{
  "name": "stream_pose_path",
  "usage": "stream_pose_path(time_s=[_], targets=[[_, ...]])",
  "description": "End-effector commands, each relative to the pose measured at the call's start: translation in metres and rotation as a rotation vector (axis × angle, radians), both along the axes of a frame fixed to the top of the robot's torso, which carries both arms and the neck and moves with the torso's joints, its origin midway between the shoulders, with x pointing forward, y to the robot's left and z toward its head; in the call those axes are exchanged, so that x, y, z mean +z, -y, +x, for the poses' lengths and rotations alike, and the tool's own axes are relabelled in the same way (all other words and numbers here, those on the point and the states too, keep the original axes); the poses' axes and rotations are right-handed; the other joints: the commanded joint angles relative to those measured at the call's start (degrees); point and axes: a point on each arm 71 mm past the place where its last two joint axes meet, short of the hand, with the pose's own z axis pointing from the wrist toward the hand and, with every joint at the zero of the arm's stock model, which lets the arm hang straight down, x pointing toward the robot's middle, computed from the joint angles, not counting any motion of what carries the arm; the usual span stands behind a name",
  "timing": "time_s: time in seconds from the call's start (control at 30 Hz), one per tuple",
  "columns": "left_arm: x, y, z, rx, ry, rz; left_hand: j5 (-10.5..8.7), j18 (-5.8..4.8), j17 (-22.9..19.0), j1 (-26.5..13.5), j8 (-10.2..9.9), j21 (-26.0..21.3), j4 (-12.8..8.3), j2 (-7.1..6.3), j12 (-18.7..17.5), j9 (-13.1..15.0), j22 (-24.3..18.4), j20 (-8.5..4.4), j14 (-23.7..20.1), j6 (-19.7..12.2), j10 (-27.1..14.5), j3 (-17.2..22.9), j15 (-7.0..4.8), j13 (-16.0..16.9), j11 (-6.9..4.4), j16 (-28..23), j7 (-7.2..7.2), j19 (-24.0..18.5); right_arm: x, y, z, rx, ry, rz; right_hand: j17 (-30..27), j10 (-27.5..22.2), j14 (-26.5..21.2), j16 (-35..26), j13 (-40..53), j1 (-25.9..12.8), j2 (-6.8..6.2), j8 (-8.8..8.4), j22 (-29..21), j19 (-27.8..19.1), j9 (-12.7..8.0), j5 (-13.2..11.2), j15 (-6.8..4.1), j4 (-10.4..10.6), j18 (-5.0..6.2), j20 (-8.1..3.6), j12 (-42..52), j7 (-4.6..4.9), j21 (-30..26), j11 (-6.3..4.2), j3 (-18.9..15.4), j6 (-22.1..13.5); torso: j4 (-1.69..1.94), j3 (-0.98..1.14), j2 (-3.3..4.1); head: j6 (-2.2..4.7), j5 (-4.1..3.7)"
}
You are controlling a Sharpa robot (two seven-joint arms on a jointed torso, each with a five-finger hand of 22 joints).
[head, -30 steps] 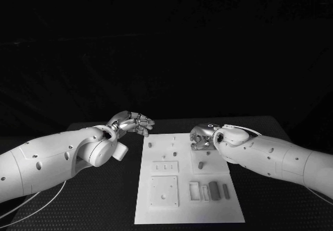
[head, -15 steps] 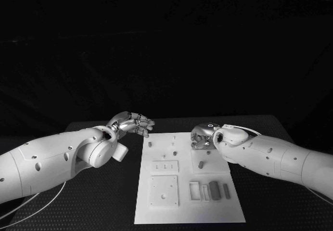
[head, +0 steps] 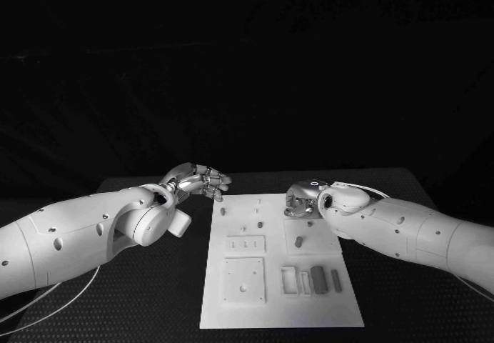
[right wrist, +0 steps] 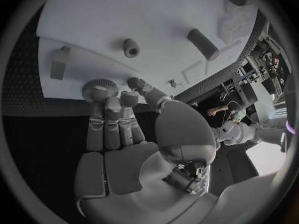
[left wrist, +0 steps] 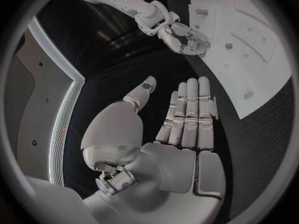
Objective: Assemble the parts on the task board
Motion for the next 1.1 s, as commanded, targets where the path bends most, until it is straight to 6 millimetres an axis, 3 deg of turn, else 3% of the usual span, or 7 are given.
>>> stream_pose_path(time_s=[0.03,0.27,0.7,1.1], targets=[[0.0015,0.0032,-0.0007,-0.018,-0.001,-0.014,-0.13,0.34,0.1,-0.37,-0.25,-0.36,0.33,0.19,-0.31,0.07,-0.03,-0.41,-0.35,0.3,-0.23,-0.06,-0.05,0.11,0.32,-0.25,-0.1,0.16,-0.0021,-0.0028,-0.0007,0.011,-0.014,-0.022,0.02,0.37,-0.26,0.2,0.08,-0.04,0.34,-0.16,1.46,-0.14,0.08,0.32,-0.31,-0.33,1.11,-0.32,0.28,0.01,0.22,-0.15,0.02,0.39,-0.03,0.04,0.21,-0.1,0.05],[0.0017,0.0033,-0.0011,-0.019,-0.001,-0.015,-0.13,0.27,0.13,-0.38,-0.32,-0.39,0.31,0.2,-0.41,0.12,-0.03,-0.49,-0.35,0.29,-0.28,-0.07,-0.05,0.17,0.34,-0.29,-0.1,0.17,-0.0042,-0.0039,-0.0011,0.015,-0.025,-0.029,0.0,0.53,-0.26,0.67,0.15,-0.07,0.47,-0.21,1.45,-0.17,0.11,0.36,-0.33,-0.57,1.11,-0.38,0.62,-0.02,0.68,-0.18,0.0,0.59,0.0,0.12,0.31,-0.34,0.07],[0.0026,0.0035,-0.0014,-0.019,0.0,-0.016,-0.13,0.15,0.19,-0.37,-0.45,-0.43,0.26,0.19,-0.56,0.2,0.0,-0.61,-0.33,0.25,-0.32,-0.08,-0.05,0.29,0.38,-0.34,-0.04,0.19,-0.0067,-0.0057,-0.0017,0.017,-0.04,-0.039,0.05,0.64,-0.35,1.71,0.4,-0.16,-0.02,-0.62,1.42,-0.22,0.0,0.37,-0.27,-0.59,1.11,-0.51,1.36,0.06,1.57,-0.1,-0.08,0.46,-0.06,0.04,0.29,-0.74,0.2],[0.0033,0.0041,-0.001,-0.02,0.0,-0.016,-0.13,0.05,0.24,-0.35,-0.55,-0.46,0.21,0.2,-0.67,0.27,0.01,-0.71,-0.3,0.23,-0.32,-0.08,-0.06,0.39,0.39,-0.37,-0.02,0.22,-0.0084,-0.0078,-0.0021,0.021,-0.04,-0.049,0.1,0.7,-0.47,2.77,0.72,0.24,0.94,-0.51,1.43,-0.31,0.1,0.37,-0.31,-0.78,1.11,-0.68,2.21,-0.03,2.44,-0.17,0.2,1.17,-0.05,0.04,0.35,-1.18,0.26]])
